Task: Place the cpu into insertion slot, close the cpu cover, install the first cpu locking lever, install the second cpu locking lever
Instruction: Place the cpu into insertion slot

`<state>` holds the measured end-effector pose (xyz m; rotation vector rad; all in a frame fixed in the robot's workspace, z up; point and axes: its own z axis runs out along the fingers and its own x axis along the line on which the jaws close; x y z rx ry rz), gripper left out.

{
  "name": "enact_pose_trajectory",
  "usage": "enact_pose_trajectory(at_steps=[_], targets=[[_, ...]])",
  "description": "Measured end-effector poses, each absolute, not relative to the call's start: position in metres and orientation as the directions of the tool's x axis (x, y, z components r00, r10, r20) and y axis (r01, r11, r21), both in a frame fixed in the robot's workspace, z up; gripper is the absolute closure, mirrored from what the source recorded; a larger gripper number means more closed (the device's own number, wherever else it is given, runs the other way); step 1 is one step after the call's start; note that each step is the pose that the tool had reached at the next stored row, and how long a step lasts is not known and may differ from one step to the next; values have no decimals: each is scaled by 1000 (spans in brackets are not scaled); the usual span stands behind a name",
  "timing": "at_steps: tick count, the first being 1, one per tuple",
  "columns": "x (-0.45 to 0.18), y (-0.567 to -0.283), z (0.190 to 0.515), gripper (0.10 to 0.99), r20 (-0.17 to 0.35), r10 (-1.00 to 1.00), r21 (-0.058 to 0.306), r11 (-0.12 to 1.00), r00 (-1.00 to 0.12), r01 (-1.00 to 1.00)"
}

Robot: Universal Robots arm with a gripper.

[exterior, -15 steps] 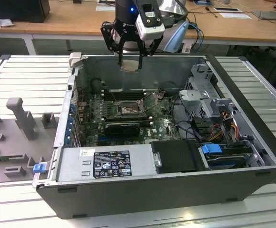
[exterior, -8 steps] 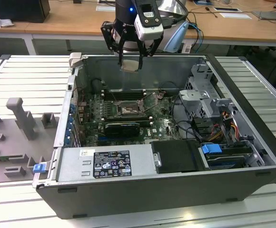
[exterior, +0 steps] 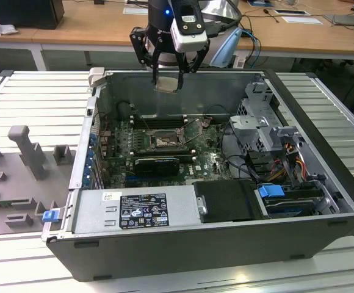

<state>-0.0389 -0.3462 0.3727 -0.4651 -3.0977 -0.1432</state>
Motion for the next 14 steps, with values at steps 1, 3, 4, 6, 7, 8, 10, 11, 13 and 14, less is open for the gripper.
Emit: enact_pose_trajectory(at_steps=[1, 3, 4, 6, 7, 8, 10, 11, 13, 14], targets=[[-39, -346, 373, 557, 19, 299, 89, 950, -954, 300], [-39, -346, 373, 557, 19, 312, 89, 946, -950, 312], [-39, -346, 373, 557, 19, 316, 89, 944, -949, 316], [-39, -346, 373, 557, 19, 324, 89, 942, -946, 324], [-39, -346, 373, 557, 19, 329, 89, 940, -944, 329], [-39, -346, 373, 557, 19, 332, 89, 939, -943, 332], [-39, -346, 373, 557, 19, 340, 89, 936, -940, 340], [-39, -346, 373, 557, 19, 346, 89, 934, -938, 346], [-39, -346, 373, 557, 19, 357, 89, 930, -934, 357], [-39, -346, 373, 557, 19, 360, 89, 928, -933, 361]])
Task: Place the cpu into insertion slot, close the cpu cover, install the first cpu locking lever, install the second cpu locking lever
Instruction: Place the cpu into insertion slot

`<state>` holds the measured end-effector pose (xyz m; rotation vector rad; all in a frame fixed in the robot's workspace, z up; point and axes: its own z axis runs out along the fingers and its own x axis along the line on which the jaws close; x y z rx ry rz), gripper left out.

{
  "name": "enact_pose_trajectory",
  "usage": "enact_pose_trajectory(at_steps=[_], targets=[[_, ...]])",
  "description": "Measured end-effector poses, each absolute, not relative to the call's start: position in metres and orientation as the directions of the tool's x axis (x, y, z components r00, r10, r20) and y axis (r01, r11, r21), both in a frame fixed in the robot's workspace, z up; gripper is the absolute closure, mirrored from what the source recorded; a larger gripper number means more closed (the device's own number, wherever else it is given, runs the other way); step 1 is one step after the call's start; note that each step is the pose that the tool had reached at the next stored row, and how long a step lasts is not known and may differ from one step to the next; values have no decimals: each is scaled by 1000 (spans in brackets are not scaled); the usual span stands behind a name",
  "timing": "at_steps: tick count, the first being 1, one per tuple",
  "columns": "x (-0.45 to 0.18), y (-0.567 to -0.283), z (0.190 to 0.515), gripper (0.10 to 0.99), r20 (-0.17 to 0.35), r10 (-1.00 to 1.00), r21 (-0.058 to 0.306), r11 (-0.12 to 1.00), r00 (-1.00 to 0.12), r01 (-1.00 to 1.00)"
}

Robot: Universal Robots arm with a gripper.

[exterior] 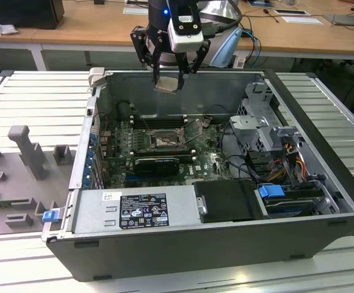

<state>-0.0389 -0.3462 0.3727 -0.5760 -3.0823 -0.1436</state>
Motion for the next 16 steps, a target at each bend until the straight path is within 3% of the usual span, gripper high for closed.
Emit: enact_pose_trajectory(at_steps=[16], targets=[[-39, -346, 373, 557, 19, 427, 89, 900, -904, 427]])
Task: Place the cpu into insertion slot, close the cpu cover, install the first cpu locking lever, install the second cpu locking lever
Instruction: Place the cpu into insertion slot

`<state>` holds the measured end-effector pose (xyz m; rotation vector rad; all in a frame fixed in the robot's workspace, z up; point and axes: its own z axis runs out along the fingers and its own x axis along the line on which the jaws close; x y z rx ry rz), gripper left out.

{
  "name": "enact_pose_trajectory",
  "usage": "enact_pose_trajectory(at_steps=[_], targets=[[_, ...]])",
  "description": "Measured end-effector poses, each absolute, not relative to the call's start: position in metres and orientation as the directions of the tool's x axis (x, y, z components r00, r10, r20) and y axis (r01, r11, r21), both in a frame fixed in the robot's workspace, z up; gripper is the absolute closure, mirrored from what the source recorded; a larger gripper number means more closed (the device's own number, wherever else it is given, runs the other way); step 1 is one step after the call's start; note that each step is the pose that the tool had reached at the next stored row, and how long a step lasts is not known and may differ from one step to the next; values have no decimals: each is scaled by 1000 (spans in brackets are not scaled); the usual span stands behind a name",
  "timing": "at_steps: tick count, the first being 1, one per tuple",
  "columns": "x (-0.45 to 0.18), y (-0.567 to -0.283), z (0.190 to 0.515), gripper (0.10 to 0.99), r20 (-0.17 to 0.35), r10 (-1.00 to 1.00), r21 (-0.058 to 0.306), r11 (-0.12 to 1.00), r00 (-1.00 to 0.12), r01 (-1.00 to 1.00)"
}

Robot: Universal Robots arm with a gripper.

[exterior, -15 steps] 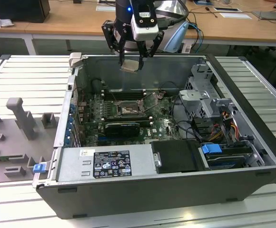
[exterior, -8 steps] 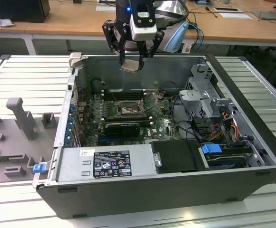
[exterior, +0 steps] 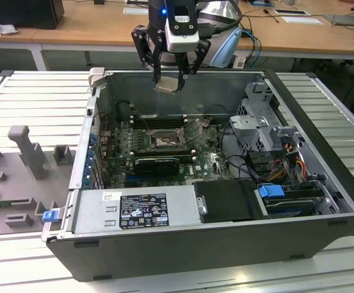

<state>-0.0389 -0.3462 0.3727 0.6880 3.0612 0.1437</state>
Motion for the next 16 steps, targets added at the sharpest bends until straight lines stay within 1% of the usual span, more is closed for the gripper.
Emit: enact_pose_trajectory(at_steps=[16], targets=[[-39, -346, 373, 557, 19, 501, 89, 861, -865, 500]])
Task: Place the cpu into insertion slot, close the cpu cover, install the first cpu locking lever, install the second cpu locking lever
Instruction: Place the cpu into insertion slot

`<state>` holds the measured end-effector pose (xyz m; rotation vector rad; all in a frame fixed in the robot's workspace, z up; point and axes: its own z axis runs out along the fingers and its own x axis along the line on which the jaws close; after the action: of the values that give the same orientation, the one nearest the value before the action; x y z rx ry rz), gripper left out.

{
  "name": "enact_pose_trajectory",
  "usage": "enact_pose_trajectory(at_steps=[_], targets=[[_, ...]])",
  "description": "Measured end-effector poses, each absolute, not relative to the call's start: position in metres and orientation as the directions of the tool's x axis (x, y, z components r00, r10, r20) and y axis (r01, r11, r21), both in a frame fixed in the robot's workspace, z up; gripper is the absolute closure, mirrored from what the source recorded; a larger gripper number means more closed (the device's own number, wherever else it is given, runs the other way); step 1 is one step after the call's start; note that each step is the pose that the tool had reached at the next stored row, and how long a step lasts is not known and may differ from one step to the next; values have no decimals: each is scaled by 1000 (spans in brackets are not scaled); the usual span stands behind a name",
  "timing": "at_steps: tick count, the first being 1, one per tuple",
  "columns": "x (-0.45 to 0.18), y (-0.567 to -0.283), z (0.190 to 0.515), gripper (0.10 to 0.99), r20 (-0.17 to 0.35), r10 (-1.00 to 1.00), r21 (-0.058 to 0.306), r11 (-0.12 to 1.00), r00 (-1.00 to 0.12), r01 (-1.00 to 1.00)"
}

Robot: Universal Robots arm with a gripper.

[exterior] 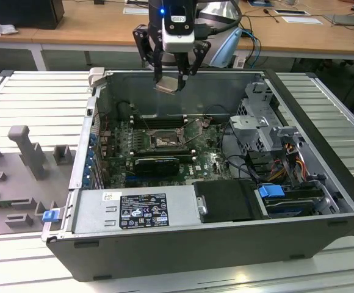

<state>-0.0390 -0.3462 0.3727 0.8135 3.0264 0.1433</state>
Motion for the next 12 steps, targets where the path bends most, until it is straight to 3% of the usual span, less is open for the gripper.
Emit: enact_pose_trajectory(at_steps=[12], targets=[[-39, -346, 369, 557, 14, 595, 81, 801, -804, 594]])
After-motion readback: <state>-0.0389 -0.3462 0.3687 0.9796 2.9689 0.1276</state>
